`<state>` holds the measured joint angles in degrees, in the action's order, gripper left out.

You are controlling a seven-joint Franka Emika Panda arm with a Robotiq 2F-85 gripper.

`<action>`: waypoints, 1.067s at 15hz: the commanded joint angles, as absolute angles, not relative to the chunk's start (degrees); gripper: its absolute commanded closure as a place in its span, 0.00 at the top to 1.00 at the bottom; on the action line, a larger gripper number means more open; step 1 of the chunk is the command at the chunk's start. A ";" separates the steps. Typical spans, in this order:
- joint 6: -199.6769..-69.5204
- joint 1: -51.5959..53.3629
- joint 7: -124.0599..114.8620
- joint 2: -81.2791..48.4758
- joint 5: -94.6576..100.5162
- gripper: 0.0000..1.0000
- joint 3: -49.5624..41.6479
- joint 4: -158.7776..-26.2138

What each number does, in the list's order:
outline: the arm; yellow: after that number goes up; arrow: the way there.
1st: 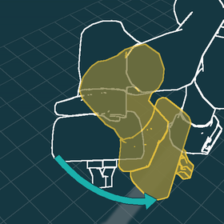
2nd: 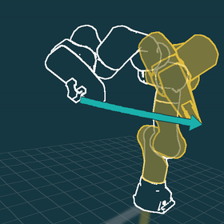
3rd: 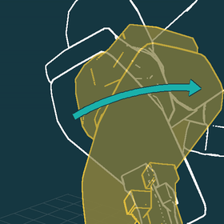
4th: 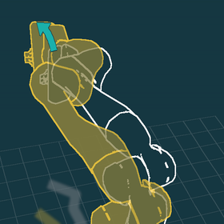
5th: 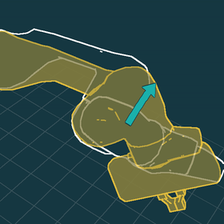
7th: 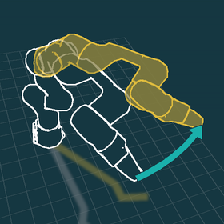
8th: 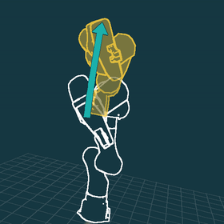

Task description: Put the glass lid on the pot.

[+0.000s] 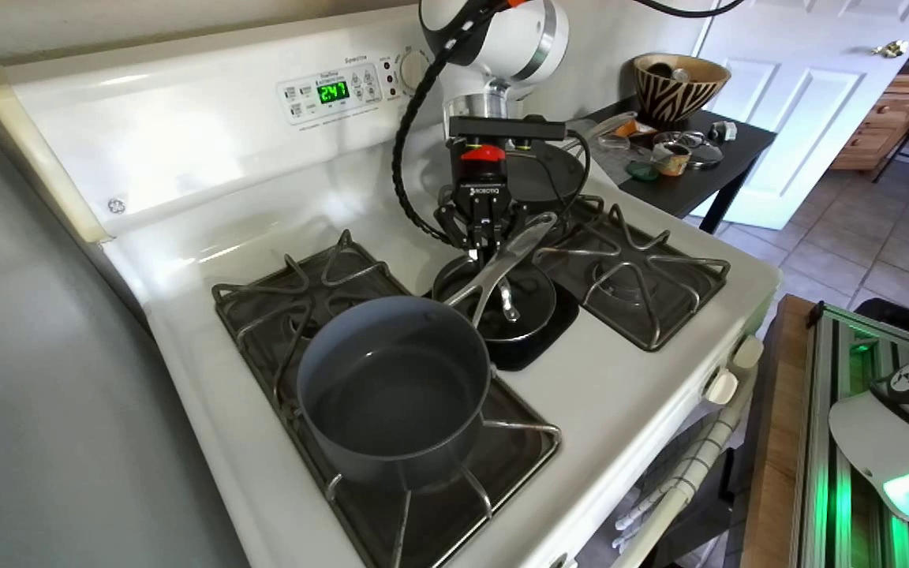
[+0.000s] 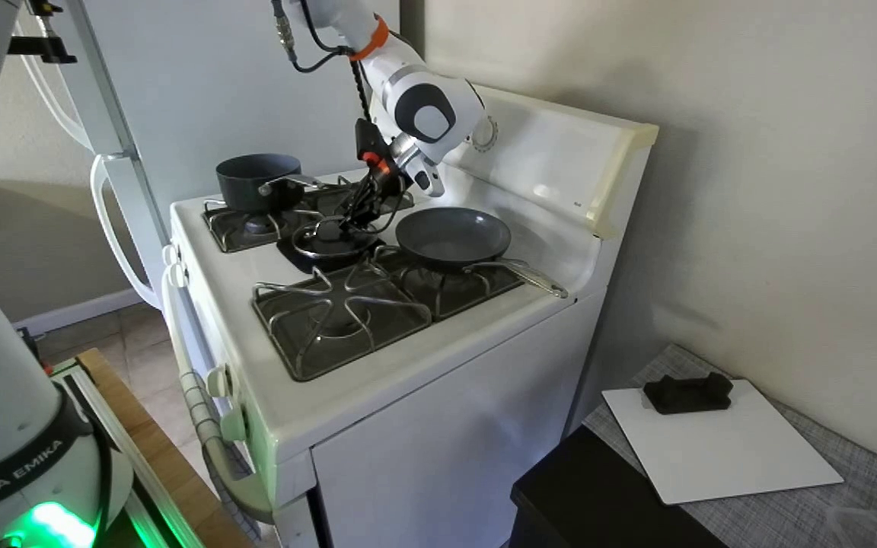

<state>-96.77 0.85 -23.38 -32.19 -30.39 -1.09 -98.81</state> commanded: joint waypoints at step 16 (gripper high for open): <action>-90.10 -0.77 -24.81 -32.73 -31.62 0.02 -0.71 -89.62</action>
